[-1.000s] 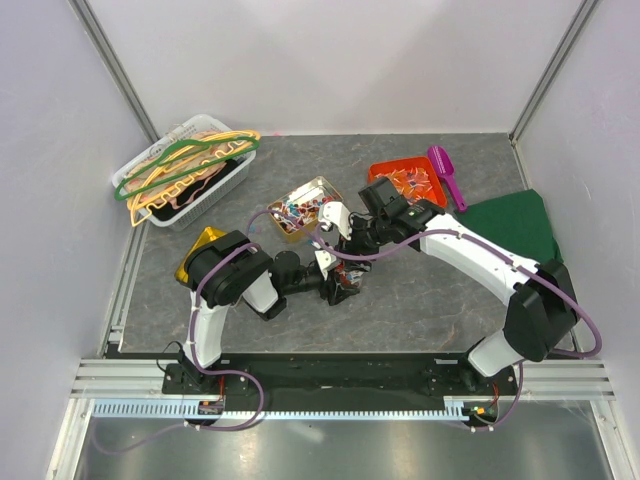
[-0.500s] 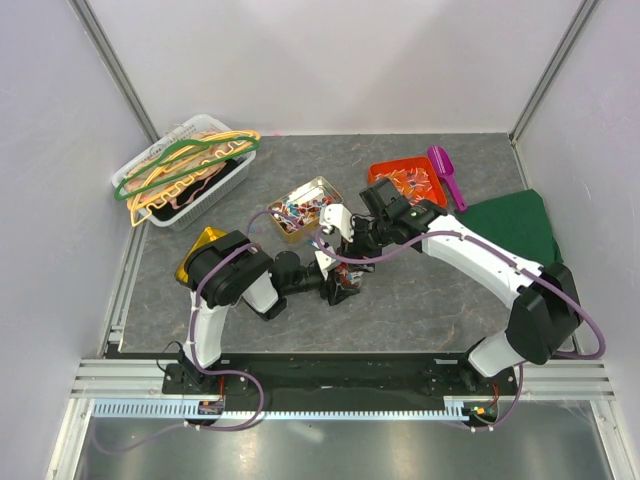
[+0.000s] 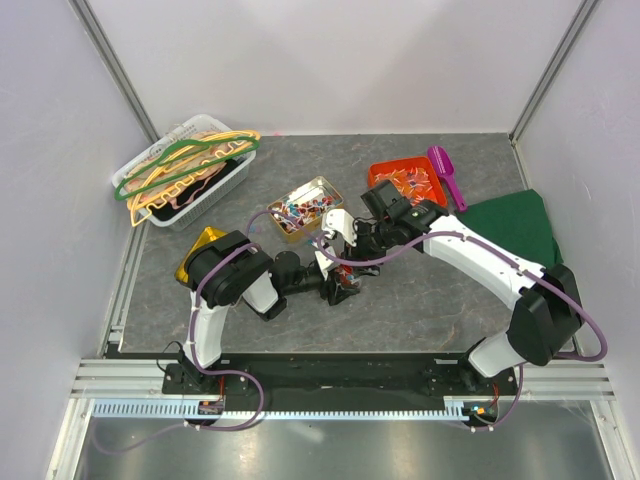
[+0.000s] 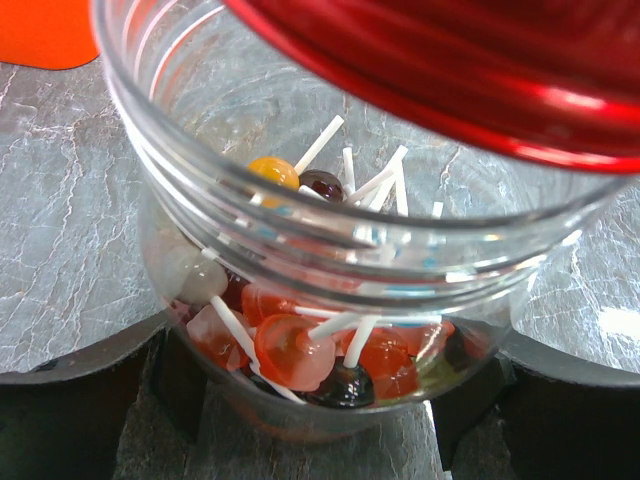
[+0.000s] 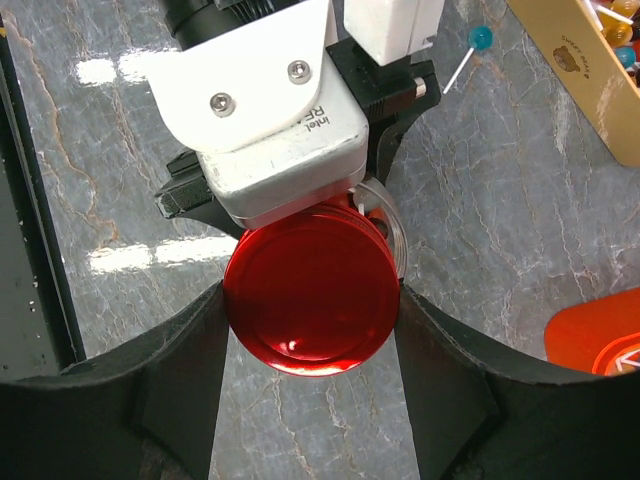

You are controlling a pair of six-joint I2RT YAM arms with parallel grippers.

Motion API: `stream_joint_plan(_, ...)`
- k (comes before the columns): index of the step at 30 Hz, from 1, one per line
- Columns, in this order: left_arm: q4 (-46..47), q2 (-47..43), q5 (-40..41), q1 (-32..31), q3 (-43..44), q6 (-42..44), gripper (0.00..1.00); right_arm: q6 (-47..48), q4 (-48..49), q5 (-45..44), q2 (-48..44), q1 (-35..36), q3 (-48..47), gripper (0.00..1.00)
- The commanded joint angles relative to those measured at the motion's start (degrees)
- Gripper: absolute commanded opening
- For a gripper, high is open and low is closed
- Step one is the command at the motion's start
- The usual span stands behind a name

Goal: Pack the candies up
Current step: Close the bottle lid on the packing bottle.

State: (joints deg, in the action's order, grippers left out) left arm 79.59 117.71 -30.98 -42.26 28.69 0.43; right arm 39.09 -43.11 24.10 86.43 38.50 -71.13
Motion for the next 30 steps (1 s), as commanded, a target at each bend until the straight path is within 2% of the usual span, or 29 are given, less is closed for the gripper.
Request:
stream_joint_plan(1,15.68,-0.20,1.36,-0.28,-1.27,2.21,0.49,-0.76,1.96,1.48,0.40,0.00,-1.11,0.56)
stream_joint_plan(11,15.68,-0.29,1.19,-0.28,-1.27,2.21,0.49,-2.27,4.62,1.83,1.90,0.17,-0.32,0.56)
stream_joint_plan(16,15.68,-0.29,1.19,-0.37,-1.27,2.21,0.49,-2.26,4.62,3.06,2.51,0.08,-0.41,0.61)
stream_joint_plan(19,15.68,-0.29,1.19,-0.37,-1.27,2.21,0.49,-2.53,4.62,2.97,3.04,0.08,-0.76,0.71)
stream_joint_plan(20,15.68,-0.29,1.27,-0.37,-1.27,2.21,0.49,-2.53,4.70,2.89,3.04,0.08,-0.85,0.78)
stream_joint_plan(23,15.68,-0.29,1.27,-0.37,-1.27,2.21,0.49,-2.53,4.70,3.06,2.51,0.08,-1.02,0.90)
stream_joint_plan(30,15.68,-0.29,1.10,-0.28,-1.27,2.21,0.49,-2.79,4.36,2.80,0.84,0.08,-1.38,0.97)
